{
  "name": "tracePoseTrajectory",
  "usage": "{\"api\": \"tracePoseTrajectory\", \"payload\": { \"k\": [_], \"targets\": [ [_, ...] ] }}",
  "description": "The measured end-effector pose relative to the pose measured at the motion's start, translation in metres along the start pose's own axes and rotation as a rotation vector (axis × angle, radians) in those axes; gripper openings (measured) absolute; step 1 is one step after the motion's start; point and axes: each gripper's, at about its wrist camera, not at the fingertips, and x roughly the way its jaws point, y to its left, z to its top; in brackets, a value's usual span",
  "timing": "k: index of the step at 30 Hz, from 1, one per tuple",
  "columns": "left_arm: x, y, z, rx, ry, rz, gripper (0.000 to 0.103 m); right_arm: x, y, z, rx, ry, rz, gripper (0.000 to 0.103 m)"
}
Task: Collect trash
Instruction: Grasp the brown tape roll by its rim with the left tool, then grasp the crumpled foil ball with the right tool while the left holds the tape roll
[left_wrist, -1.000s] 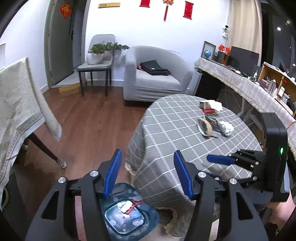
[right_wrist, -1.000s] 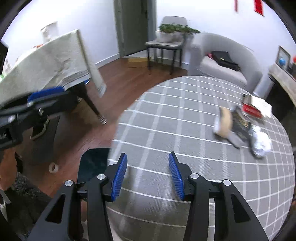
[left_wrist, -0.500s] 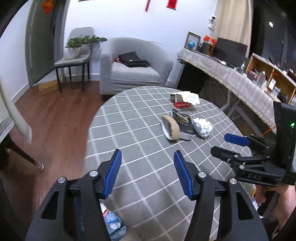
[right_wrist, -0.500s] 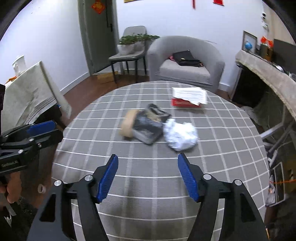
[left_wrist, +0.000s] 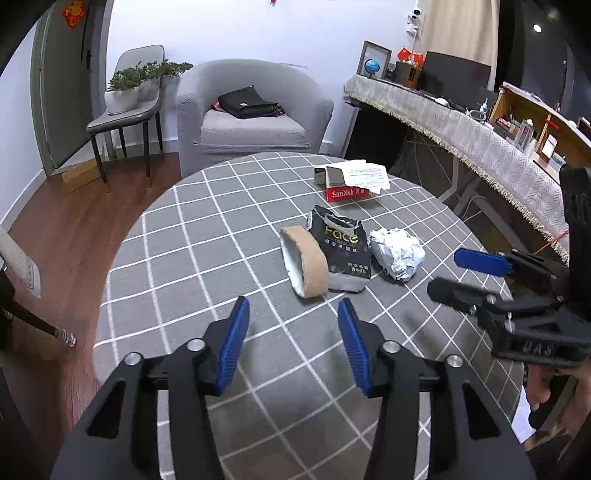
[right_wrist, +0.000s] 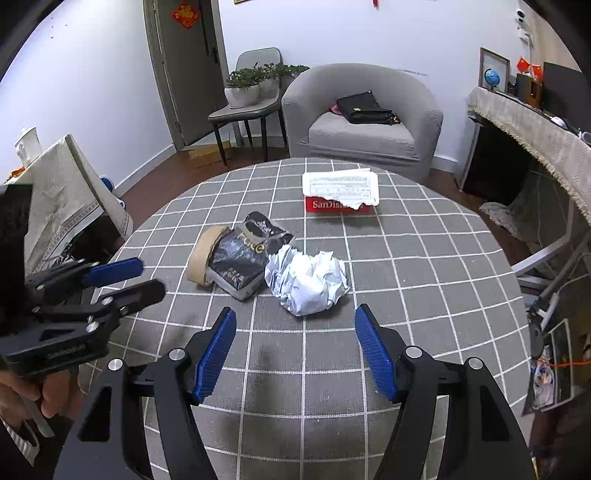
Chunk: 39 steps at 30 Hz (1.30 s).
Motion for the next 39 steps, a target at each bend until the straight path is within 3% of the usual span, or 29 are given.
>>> {"api": "tracePoseTrajectory", "payload": {
  "k": [8,16,21,27,29,39],
  "targets": [
    [0.028,-0.003,0.012,-0.013,0.025,-0.020,0.035,0.002,-0.012,0.001,0.036,0.002,0.013,0.068],
    [0.043,-0.001,0.019,-0.061,0.045,-0.067,0.034,0.006,-0.013,0.002,0.056,0.013,0.045,0.068],
    [0.044,-0.003,0.021,-0.058,0.045,-0.093,0.020,0.010,-0.012,0.001,0.049,0.023,0.036,0.068],
    [0.043,-0.005,0.020,-0.048,0.046,-0.099,0.014,0.011,-0.011,0.002,0.052,0.017,0.030,0.068],
    [0.039,-0.007,0.021,-0.032,0.032,-0.086,0.004,0.011,-0.011,0.004,0.050,0.014,0.031,0.068],
    [0.023,0.002,0.019,-0.028,0.009,-0.070,0.003,0.022,-0.014,0.004,0.044,0.033,0.002,0.068]
  ]
}}
